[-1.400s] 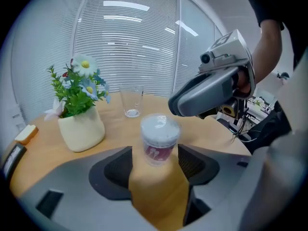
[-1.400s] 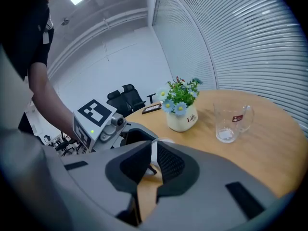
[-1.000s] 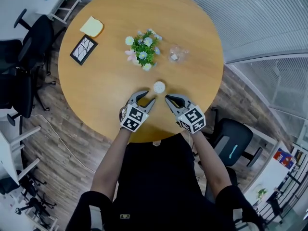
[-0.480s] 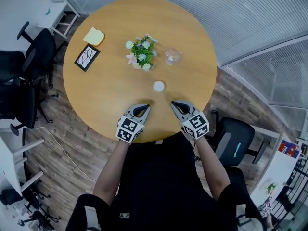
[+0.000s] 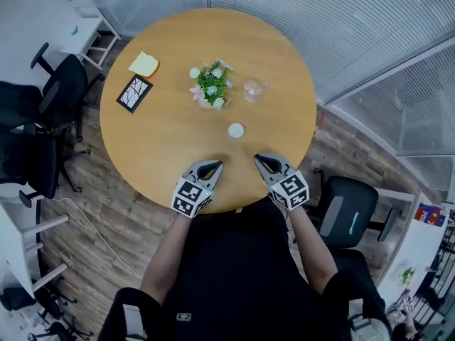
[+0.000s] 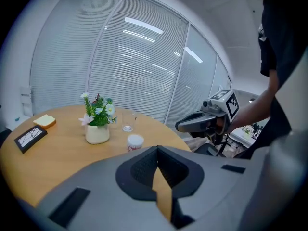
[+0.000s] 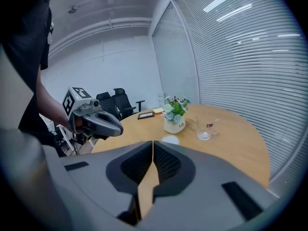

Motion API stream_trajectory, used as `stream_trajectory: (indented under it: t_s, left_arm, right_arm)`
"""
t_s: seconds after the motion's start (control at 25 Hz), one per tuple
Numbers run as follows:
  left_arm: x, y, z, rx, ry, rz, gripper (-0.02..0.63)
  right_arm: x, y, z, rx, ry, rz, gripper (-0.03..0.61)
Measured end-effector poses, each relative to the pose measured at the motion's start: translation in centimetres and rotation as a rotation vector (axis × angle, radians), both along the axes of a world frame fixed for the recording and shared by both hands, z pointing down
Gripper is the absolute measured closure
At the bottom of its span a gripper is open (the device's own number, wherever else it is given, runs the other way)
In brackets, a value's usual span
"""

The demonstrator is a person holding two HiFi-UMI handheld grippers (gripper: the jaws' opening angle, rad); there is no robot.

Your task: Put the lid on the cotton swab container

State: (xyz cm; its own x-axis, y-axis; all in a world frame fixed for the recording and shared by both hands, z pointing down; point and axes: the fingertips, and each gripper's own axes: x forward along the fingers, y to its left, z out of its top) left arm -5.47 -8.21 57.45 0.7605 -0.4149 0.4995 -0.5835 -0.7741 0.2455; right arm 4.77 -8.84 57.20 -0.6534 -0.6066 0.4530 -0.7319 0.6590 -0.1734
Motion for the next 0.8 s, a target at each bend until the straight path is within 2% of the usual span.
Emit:
stream_trajectory:
  t_s: [0.8]
  left_arm:
    - [-0.66, 0.34, -0.94, 0.025, 0.004, -0.014, 0.606]
  right_arm:
    - [0.56, 0.79, -1.04, 0.027, 0.008, 0.024, 0.571]
